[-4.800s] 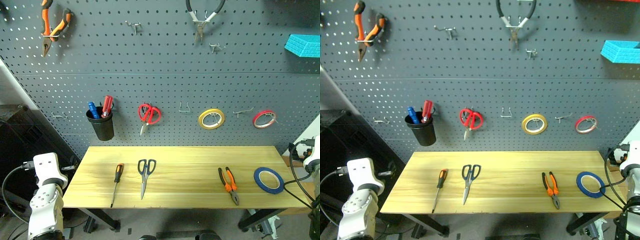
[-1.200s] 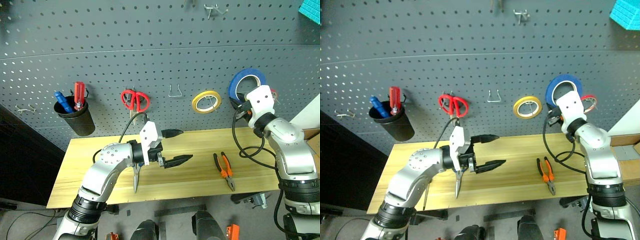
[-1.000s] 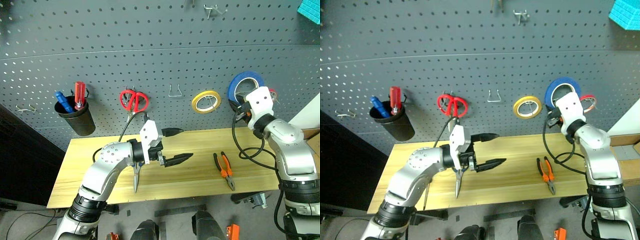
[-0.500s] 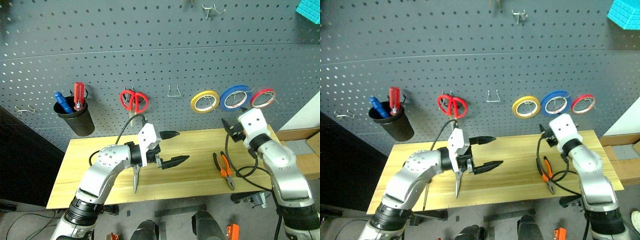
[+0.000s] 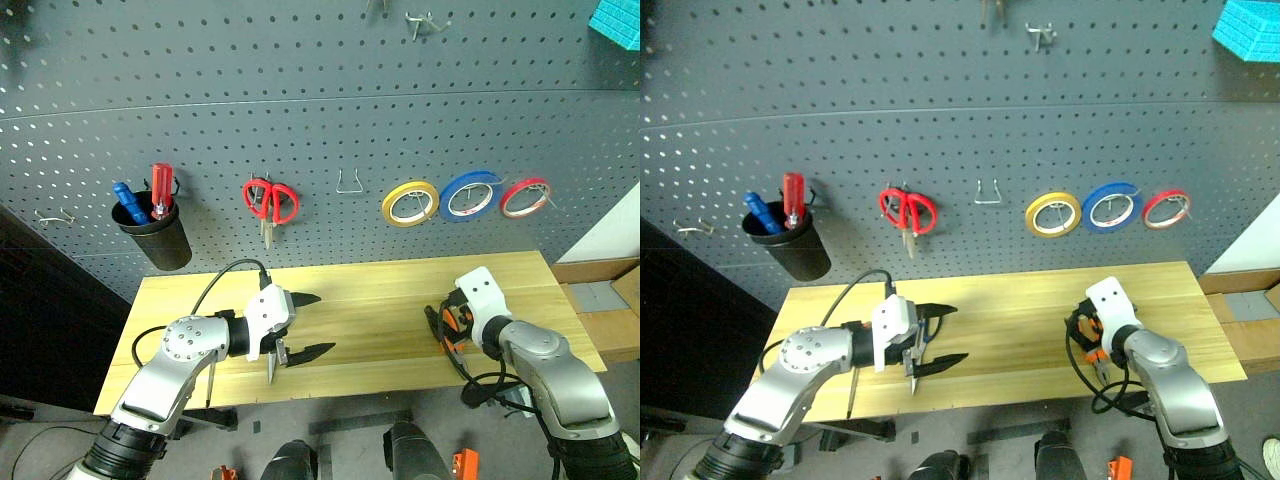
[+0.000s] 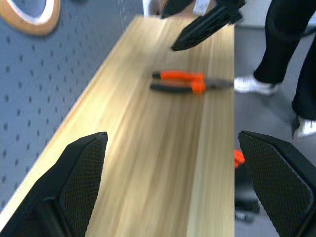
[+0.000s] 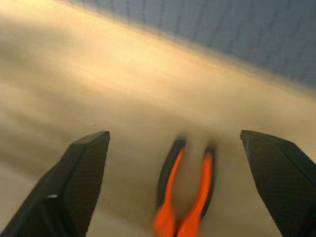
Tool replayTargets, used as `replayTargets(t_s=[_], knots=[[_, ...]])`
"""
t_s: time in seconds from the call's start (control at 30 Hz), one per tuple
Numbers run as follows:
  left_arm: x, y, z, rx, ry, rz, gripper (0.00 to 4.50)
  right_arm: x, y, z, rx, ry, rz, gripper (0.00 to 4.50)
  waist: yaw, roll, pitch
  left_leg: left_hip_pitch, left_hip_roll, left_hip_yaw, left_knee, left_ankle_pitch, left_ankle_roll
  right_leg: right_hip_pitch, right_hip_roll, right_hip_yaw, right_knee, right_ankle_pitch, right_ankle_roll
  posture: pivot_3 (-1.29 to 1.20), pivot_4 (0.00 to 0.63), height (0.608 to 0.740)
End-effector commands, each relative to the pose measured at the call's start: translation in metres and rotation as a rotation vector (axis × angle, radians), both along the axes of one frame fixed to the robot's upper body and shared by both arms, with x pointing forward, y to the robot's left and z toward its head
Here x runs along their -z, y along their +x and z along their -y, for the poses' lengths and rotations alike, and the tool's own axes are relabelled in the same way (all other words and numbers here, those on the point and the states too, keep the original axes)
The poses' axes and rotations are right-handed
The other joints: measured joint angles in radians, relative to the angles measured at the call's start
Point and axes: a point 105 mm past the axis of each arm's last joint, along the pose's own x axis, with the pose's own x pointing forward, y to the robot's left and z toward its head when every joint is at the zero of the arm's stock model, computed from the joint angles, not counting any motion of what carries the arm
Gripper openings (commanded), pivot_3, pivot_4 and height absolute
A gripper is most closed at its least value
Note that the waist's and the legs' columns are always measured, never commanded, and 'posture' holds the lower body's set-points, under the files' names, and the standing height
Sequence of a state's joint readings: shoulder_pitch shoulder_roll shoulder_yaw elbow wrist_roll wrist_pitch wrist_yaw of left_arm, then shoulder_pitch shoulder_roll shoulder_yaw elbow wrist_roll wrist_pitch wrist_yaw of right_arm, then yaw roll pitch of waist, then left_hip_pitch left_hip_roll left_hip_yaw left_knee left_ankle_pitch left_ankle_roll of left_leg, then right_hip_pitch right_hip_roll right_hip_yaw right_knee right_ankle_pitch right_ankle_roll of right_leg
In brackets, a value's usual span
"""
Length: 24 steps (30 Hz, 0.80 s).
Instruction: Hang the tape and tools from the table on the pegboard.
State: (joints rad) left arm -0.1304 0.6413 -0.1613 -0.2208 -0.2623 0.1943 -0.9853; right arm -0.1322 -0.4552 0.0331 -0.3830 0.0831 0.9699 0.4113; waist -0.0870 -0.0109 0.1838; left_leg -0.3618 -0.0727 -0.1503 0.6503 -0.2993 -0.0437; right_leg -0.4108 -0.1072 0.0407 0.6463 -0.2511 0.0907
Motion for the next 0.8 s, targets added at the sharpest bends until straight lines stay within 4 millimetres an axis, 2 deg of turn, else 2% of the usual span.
replayTargets(t_s=[0.03,0.2,0.33,0.53,0.8], knots=[[-0.002,-0.008,0.002,0.071,0.033,0.011,4.50,0.001,0.011,-0.004,0.056,0.001,-0.040,4.48,-0.001,0.000,0.000,0.000,0.000,0.000,0.000,0.000,0.000,0.000,0.000,0.000,0.000,0.000,0.000,-0.16,0.161,0.740],[-0.003,-0.007,0.005,0.087,0.041,0.022,4.50,0.021,0.022,0.010,0.158,-0.049,-0.142,4.48,-0.001,0.000,0.000,0.000,0.000,0.000,0.001,0.000,0.000,0.000,0.000,0.000,0.000,0.000,0.000,-0.15,0.163,0.740],[-0.002,-0.008,0.006,0.090,0.045,0.026,4.50,0.037,0.021,0.007,0.176,-0.018,-0.191,4.48,0.000,0.000,0.000,-0.001,0.000,0.000,0.000,0.000,0.000,-0.001,0.000,0.000,0.000,0.000,0.000,-0.14,0.164,0.740],[-0.001,-0.010,0.005,0.083,0.046,0.024,4.50,0.050,0.014,0.005,0.208,0.000,-0.234,4.48,-0.001,0.000,0.000,-0.001,0.000,0.000,0.000,0.000,0.000,-0.002,0.000,0.001,0.000,0.000,0.000,-0.13,0.167,0.740],[0.000,-0.012,0.006,0.079,0.040,0.020,4.50,0.069,0.011,0.016,0.252,-0.033,-0.259,4.48,0.000,0.000,0.000,-0.001,0.000,0.000,0.001,0.000,0.000,-0.001,0.000,0.001,0.001,0.001,0.000,-0.12,0.173,0.740]])
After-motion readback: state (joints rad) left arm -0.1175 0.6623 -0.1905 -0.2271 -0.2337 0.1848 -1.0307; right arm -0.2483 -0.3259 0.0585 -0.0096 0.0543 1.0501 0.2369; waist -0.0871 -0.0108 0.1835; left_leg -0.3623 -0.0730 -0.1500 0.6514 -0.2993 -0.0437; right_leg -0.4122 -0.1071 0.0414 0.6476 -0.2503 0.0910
